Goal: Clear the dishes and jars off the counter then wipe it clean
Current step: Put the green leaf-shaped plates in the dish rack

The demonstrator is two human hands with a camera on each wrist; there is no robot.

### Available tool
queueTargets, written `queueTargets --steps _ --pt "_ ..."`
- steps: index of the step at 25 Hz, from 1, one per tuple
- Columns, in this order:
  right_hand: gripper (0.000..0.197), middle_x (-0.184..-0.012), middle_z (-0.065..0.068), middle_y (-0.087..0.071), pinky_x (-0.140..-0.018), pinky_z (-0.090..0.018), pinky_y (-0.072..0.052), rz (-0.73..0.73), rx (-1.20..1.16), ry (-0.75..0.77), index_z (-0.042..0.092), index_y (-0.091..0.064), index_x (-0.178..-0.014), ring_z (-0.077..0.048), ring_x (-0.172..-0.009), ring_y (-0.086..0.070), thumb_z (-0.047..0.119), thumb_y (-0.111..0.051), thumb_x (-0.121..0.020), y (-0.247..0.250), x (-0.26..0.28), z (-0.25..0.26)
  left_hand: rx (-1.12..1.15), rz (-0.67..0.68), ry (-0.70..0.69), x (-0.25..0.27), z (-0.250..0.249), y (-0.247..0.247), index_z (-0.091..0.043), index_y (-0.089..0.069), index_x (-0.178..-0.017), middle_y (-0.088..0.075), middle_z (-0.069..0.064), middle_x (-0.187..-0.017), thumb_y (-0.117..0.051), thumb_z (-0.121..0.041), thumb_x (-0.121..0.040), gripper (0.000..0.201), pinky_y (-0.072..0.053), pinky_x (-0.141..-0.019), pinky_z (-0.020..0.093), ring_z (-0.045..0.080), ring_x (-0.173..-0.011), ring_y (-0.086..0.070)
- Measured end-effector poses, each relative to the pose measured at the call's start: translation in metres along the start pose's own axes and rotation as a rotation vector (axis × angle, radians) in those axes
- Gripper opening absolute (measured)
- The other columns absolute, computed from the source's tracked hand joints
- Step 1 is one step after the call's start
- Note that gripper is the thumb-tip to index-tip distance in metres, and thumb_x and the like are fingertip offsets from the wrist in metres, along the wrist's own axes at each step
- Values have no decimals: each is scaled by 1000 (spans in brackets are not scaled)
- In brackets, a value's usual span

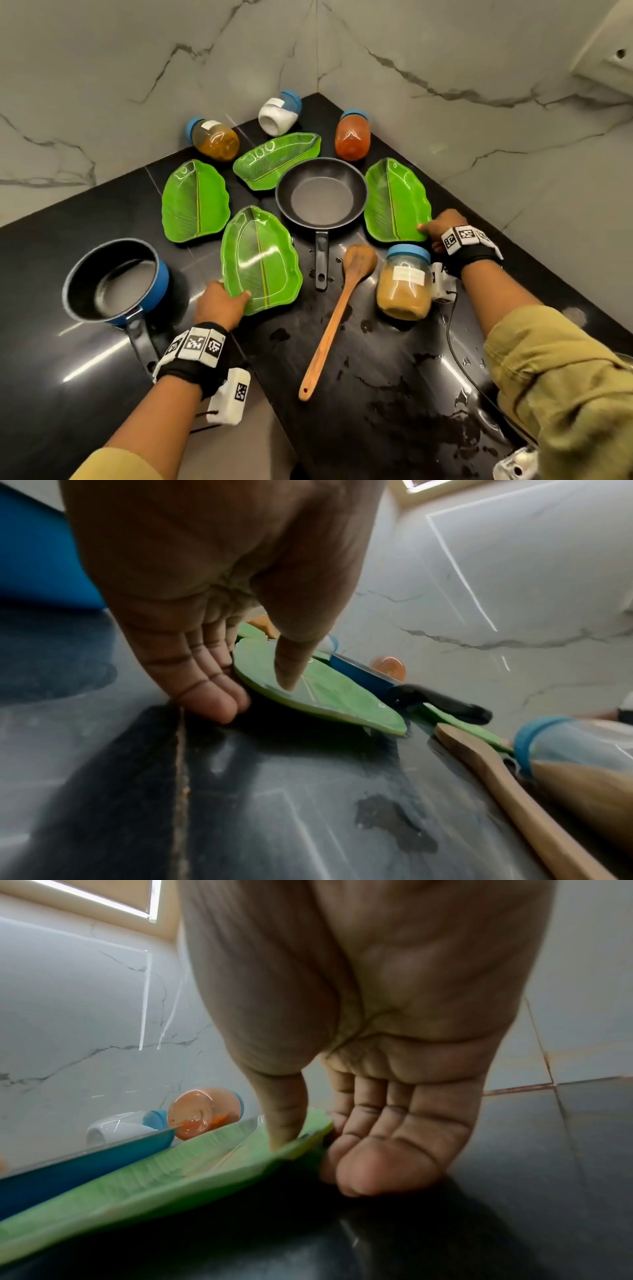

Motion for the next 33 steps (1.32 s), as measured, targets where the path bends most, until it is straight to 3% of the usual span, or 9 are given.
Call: queueTargets --steps 3,5,8,11,14,21,27,29,33 --pt "34 -102 -26 -67 -66 -40 -58 -14 -96 -4 -7 -62 -107 -36 -76 -68 19 -68 -87 11 15 4 200 52 45 -6 1 -5 -17 -57 -79 -68 14 -80 -67 -24 -77 13 -60 -68 49 32 -70 -69" --pt "20 -114 -24 -63 -67 -37 -58 -13 -87 80 2 -62 -103 -36 -88 -65 18 -60 -91 22 22 10 371 41 29 0 -12 1 -19 -51 -92 -65 14 -95 -61 -25 -71 24 -59 -69 53 33 -82 -67" --pt "13 -97 -23 -57 -34 -27 -50 -52 -358 83 -4 -58 -100 -26 -64 -54 5 -49 -95 43 38 5 577 3 -29 15 -33 17 -14 -41 -110 -55 8 -103 -50 -19 -87 25 -58 -67 56 29 -87 -61" --pt "17 -88 -26 -57 -24 -16 -36 -152 -392 78 0 -58 -106 -17 -36 -55 3 -45 -96 66 61 -10 699 -63 -62 24 -40 33 -22 -44 -109 -54 8 -109 -43 -25 -94 16 -56 -73 58 29 -91 -60" --pt "22 -69 -15 -51 -25 -15 -35 -212 -538 114 1 -56 -111 -13 -28 -51 5 -41 -97 79 96 -22 773 -127 -95 33 -34 52 -19 -50 -114 -56 13 -116 -44 -26 -95 21 -55 -77 57 33 -100 -60" --pt "20 -70 -18 -44 -28 -19 -40 -367 -693 177 3 -52 -83 -28 -49 -47 5 -38 -96 70 248 -48 886 -34 -247 93 -32 73 -4 -56 -121 -61 14 -105 -40 -16 -102 28 -54 -42 28 22 -74 -61" --pt "29 -57 -4 -56 -66 -30 -49 -468 -936 102 15 -46 -70 -24 -58 -53 11 -39 -97 53 384 -103 990 42 -420 175 -13 84 -6 -66 -89 -60 8 -72 -49 -9 -95 19 -46 -35 22 19 -57 -55" --pt "30 -48 4 -54 -58 -23 -44 -603 -922 129 11 -49 -67 -14 -50 -49 7 -39 -95 58 423 -133 1002 86 -445 198 -3 72 -14 -65 -73 -60 0 -61 -52 -12 -92 23 -49 -42 29 16 -51 -54" --pt "26 -63 -9 -50 -48 -38 -49 -695 -954 116 9 -59 -68 -24 -53 -48 14 -47 -91 59 492 -210 943 191 -486 252 18 29 -19 -66 -65 -61 -1 -67 -55 -28 -77 19 -50 -70 48 23 -71 -54"
Point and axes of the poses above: each hand's wrist, its own x-axis away from the middle knuckle, its own y-axis out of the back of the hand, z = x × y, the point moved 4 cm from there along -x, towards the middle knuckle
